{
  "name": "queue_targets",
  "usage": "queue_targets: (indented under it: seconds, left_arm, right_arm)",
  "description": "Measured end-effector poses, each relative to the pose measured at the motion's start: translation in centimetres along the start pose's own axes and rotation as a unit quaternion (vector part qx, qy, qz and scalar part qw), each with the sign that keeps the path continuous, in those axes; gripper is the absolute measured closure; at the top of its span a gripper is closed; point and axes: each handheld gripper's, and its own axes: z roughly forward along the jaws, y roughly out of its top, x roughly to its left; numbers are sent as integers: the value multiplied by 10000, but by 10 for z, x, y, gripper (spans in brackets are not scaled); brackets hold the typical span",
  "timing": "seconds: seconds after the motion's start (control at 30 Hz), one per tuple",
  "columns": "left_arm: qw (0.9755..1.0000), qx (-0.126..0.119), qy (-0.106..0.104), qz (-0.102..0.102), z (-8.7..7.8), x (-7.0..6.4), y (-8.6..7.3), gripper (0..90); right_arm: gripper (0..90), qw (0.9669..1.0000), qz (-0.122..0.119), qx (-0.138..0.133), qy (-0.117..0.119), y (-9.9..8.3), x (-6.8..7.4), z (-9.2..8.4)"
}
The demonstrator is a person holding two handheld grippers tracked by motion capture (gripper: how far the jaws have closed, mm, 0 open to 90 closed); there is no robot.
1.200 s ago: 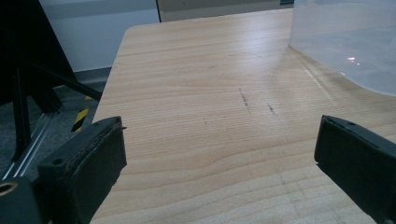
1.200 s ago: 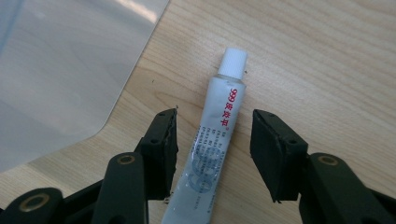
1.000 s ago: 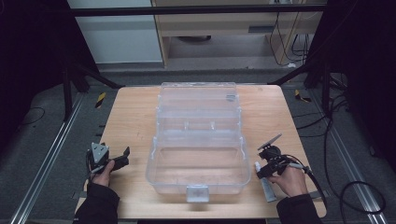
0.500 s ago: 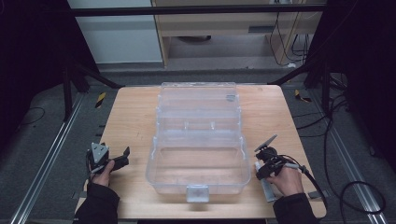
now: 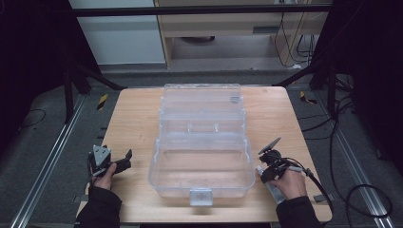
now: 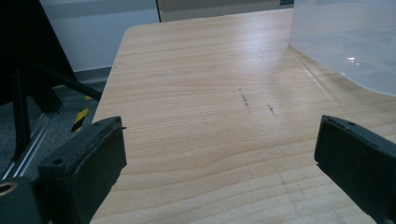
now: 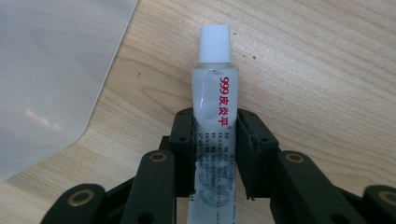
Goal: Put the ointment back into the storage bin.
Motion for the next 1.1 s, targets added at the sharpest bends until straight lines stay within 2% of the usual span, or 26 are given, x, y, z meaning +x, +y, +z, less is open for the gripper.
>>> queue_targets:
  seconds: [0.23, 0.3, 0.4, 0.43, 0.5, 0.53, 0.57, 0.8, 0.83, 0.87, 0.9, 0.93, 0.97, 1.1]
  left_arm:
    - [10000, 6, 9, 0, 0, 0, 0, 16]
    - [10000, 12, 18, 5, 0, 0, 0, 16]
    - [10000, 16, 26, 4, 0, 0, 0, 16]
    - [10000, 19, 32, -3, 0, 0, 0, 16]
    - [10000, 18, 33, -4, 0, 0, 0, 16]
    - [10000, 19, 32, -2, 0, 0, 0, 16]
    - [10000, 21, 29, 4, 0, 0, 0, 16]
    - [10000, 20, 15, -14, 0, 0, 0, 16]
    - [10000, 16, 11, 0, 0, 0, 0, 16]
    - [10000, 16, 11, 0, 0, 0, 0, 15]
    - [10000, 15, 5, 9, 0, 0, 0, 15]
    - [10000, 15, 5, 9, 0, 0, 0, 16]
    - [10000, 13, 3, 9, 0, 0, 0, 16]
    - [10000, 9, 1, -4, 0, 0, 0, 16]
  right_arm:
    - [697, 9996, 30, -295, 29, -4, -8, -16]
    - [697, 9986, 67, -519, 106, -7, -12, -24]
    - [696, 9977, 109, -650, 177, -9, -14, -29]
    - [696, 9965, 61, -825, 151, -10, -17, -35]
    - [696, 9960, 83, -870, 156, -10, -18, -37]
    - [696, 9940, 41, -1088, 137, -10, -21, -42]
    - [696, 9929, 25, -1184, 139, -10, -22, -45]
    - [697, 9886, -10, -1491, 201, -7, -23, -59]
    - [696, 9864, 28, -1627, 207, -5, -23, -67]
    - [696, 9864, 28, -1627, 207, -5, -23, -67]
    - [697, 9840, -30, -1768, 234, -5, -22, -74]
    - [697, 9840, -30, -1768, 234, -5, -22, -74]
    - [697, 9804, -105, -1948, 289, -5, -21, -82]
    - [697, 9748, -298, -2183, 347, -4, -18, -97]
